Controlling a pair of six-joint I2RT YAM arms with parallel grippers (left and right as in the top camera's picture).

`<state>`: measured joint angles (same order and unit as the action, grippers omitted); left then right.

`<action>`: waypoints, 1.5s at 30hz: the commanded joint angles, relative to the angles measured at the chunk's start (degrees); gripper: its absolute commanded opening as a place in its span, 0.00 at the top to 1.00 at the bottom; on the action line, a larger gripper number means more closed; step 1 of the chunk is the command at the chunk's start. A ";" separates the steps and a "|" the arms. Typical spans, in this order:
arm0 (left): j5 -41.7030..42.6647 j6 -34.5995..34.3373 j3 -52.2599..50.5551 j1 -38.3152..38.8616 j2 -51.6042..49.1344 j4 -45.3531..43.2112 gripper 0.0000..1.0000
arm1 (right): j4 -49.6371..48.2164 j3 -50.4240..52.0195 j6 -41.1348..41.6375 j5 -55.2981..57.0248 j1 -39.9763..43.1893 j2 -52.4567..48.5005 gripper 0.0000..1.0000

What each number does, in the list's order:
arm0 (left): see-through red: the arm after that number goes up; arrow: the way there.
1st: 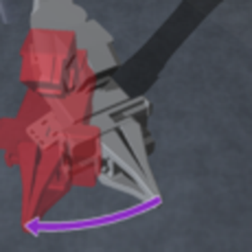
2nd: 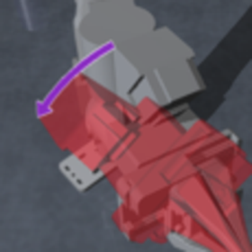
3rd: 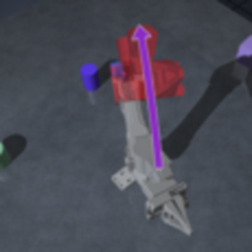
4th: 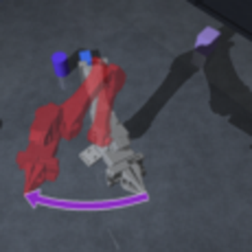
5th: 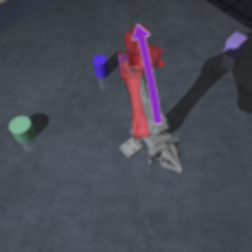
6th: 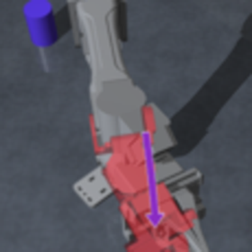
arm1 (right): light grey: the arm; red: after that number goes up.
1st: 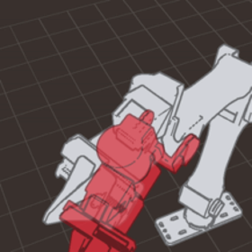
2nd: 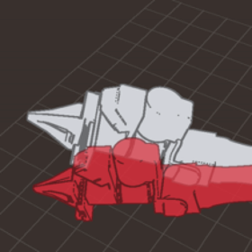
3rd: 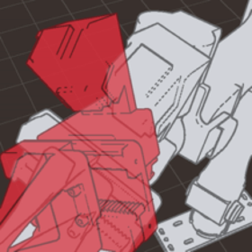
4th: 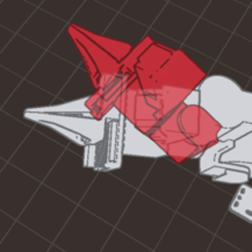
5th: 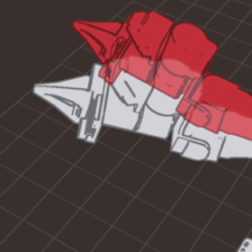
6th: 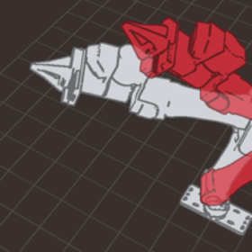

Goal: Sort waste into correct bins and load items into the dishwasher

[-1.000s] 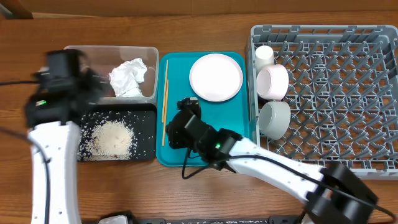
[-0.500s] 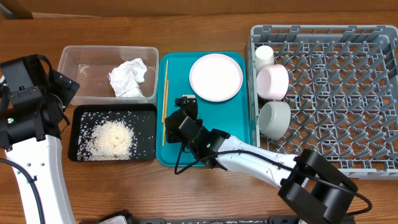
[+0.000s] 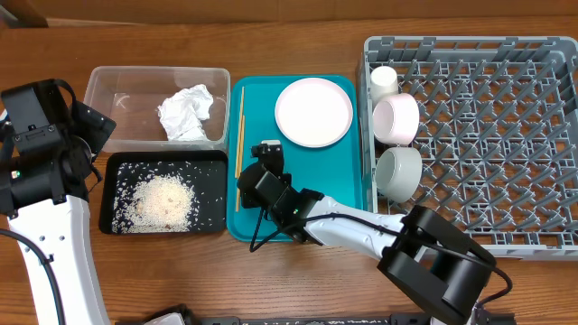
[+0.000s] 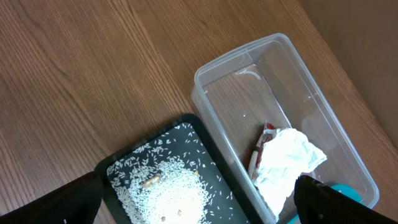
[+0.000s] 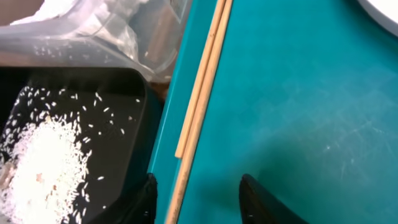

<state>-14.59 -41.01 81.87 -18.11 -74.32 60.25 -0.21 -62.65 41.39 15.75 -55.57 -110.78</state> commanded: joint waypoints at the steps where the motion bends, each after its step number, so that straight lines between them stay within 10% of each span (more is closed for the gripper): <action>1: -0.17 -0.98 0.79 -0.24 -0.28 -0.04 0.00 | -1.38 0.02 -1.38 0.94 -0.42 -0.46 0.55; 25: -0.17 -0.98 0.79 -0.24 -0.28 -0.04 0.00 | -8.35 -0.09 -13.42 1.09 -1.38 -6.32 0.56; 45: -0.17 -0.98 0.79 -0.24 -0.28 -0.04 0.00 | -7.87 -0.09 -19.19 1.84 -1.36 -6.54 0.91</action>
<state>-14.59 -41.65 81.87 -18.11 -74.32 60.23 -8.21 -62.65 22.65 16.10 -56.66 -117.64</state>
